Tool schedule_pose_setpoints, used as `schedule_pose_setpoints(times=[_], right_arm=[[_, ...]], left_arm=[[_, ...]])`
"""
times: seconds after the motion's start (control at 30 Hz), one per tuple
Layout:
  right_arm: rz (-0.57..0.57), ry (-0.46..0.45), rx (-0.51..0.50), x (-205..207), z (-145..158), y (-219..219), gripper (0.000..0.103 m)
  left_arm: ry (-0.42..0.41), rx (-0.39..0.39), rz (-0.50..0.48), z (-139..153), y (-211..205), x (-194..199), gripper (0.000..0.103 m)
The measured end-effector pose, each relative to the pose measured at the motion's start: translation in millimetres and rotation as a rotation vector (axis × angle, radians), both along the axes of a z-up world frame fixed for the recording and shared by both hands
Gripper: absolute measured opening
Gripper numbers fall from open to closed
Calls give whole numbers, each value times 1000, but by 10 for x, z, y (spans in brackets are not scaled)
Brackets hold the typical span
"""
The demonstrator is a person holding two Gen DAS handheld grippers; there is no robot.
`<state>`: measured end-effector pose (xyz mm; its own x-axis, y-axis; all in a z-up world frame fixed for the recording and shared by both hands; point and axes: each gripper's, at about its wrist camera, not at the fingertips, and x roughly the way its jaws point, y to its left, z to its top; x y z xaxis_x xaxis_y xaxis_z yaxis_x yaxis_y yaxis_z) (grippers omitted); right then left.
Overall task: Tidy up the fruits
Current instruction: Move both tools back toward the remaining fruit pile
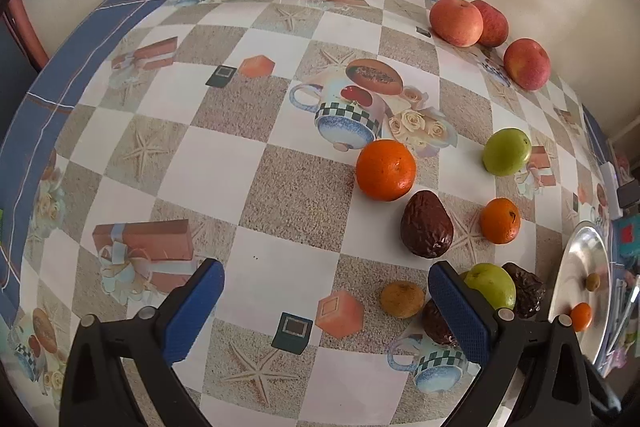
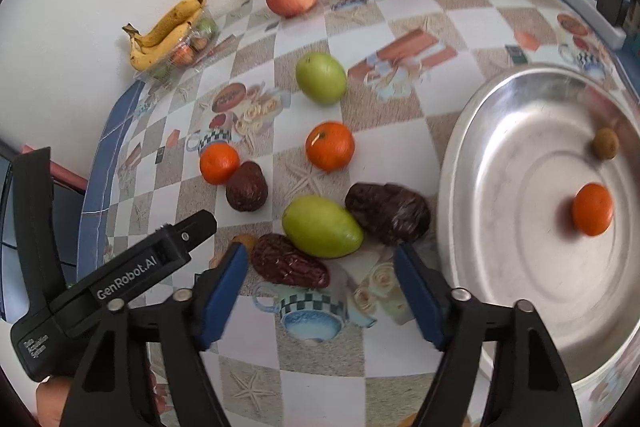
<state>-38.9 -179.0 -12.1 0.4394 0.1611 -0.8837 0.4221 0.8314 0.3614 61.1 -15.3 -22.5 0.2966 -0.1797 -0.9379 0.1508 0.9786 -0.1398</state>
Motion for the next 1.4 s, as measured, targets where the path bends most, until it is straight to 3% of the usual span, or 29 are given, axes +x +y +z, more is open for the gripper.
schedule_pose_setpoints(times=[0.27,0.43,0.6,0.9,1.4], right_arm=[[-20,21,65,67,-95,171,73],[-10,42,51,156,-166,325,73],[-16,59,-18,226,-212,417,67],[-20,73,-56,225,-247,413,62],[15,59,-11,123,-304,315,56]], left_arm=[[36,-23,55,-59,154,57,103],[41,-36,83,-64,229,70,103],[53,-39,71,-83,217,59,103],[68,-49,69,-117,183,65,103],[128,-110,56,-186,131,46,103]])
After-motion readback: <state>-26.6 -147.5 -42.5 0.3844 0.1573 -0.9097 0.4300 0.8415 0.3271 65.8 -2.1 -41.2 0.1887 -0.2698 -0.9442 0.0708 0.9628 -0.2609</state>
